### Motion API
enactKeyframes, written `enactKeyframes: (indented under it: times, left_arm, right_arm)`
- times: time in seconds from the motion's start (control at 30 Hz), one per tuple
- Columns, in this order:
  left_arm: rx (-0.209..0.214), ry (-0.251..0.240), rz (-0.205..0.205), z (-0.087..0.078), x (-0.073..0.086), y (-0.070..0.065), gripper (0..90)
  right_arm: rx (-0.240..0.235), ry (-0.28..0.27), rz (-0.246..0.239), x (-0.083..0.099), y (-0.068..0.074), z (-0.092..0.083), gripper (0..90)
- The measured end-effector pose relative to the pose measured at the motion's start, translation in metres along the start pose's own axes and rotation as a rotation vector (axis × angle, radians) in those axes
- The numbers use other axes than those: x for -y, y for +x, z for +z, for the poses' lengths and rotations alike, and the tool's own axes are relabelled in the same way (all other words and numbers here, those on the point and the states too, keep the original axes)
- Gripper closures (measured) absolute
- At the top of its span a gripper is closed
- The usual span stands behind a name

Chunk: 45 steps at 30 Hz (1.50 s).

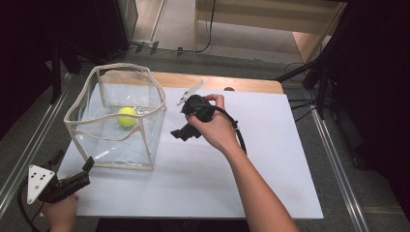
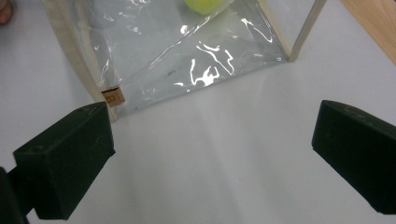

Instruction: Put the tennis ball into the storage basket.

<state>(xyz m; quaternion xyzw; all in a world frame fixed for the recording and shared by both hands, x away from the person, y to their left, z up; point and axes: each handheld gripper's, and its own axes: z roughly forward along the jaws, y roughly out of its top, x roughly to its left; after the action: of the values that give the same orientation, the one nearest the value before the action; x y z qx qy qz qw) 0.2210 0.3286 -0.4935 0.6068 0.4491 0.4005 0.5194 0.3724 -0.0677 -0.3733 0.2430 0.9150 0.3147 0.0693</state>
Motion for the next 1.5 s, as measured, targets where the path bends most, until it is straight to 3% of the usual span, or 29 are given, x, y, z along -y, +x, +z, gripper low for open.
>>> enactKeyframes:
  times: [1.03,1.5]
  left_arm:
    - [0.001,0.002,0.01,0.0,0.0,-0.001,6.8]
    - [0.001,0.003,0.015,0.0,0.0,-0.001,6.8]
  right_arm:
    - [0.024,-0.109,0.075,0.083,0.009,0.014,0.0]
    - [0.059,-0.184,0.142,0.132,0.011,0.014,0.0]
